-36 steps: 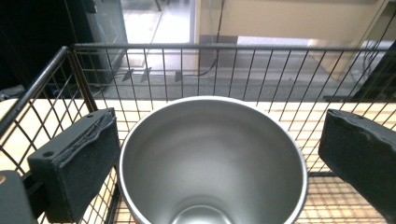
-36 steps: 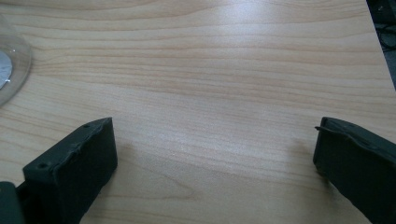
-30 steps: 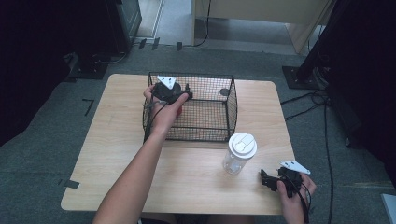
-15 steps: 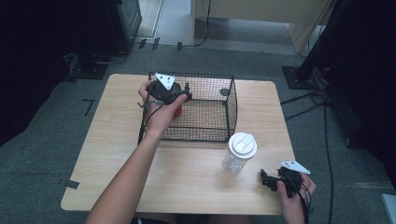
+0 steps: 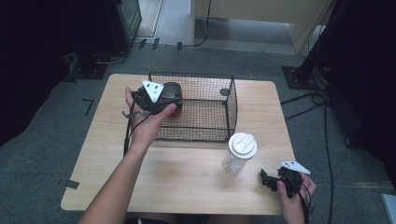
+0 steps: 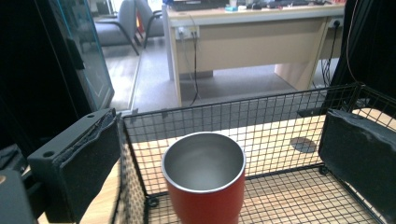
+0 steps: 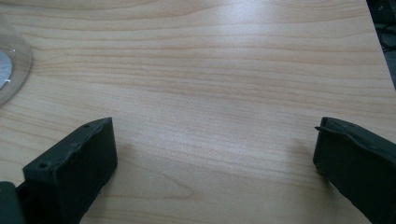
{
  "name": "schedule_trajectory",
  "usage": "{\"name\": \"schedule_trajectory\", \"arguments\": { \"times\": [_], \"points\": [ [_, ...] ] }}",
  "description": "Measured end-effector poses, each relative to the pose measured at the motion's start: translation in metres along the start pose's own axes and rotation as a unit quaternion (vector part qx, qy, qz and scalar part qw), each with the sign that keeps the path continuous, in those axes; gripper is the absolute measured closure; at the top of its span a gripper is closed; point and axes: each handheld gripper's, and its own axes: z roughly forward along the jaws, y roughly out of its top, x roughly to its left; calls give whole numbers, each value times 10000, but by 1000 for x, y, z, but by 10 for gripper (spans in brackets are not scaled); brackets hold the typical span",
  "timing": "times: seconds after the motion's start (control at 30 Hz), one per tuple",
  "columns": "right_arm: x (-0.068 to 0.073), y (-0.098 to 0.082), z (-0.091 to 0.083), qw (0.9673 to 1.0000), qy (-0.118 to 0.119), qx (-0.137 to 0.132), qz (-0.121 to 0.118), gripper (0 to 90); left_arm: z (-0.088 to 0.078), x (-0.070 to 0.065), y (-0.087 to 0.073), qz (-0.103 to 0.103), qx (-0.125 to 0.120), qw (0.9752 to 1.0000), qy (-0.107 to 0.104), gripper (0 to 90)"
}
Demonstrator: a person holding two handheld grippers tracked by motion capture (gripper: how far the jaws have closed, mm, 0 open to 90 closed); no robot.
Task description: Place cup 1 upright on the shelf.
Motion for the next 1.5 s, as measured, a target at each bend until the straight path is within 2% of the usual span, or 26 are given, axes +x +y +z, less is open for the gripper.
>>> {"name": "schedule_trajectory", "arguments": {
  "times": [0.3, 0.57, 0.67, 0.9, 1.03, 1.17, 1.37, 1.5],
  "points": [
    [0, 0, 0, 10000, 0, -1, 1, 0, -30, 23, -16, -81, 7, 9999, 77, 0],
    [0, 0, 0, 10000, 0, 0, -3, 0, -54, 40, -38, -43, 68, 9999, 146, 0],
    [0, 0, 0, 10000, 0, -1, -3, 0, -63, 45, -50, -8, 127, 9998, 132, 0],
    [1, 0, 0, 10000, 58, 0, -71, 0, -82, 56, -80, 50, 187, 9994, 275, 0],
    [1, 0, 0, 9999, 60, -2, -82, 0, -91, 61, -100, 69, 273, 9992, 280, 0],
    [1, 0, 0, 9999, 61, -2, -85, 0, -98, 69, -119, -43, 409, 9986, 327, 0],
    [1, 0, 0, 9999, 60, -3, -85, 0, -109, 80, -146, -229, 486, 9978, 383, 0],
    [1, 0, 0, 9999, 59, -1, -83, 0, -113, 86, -159, -257, 669, 9968, 360, 0]
  ]
}}
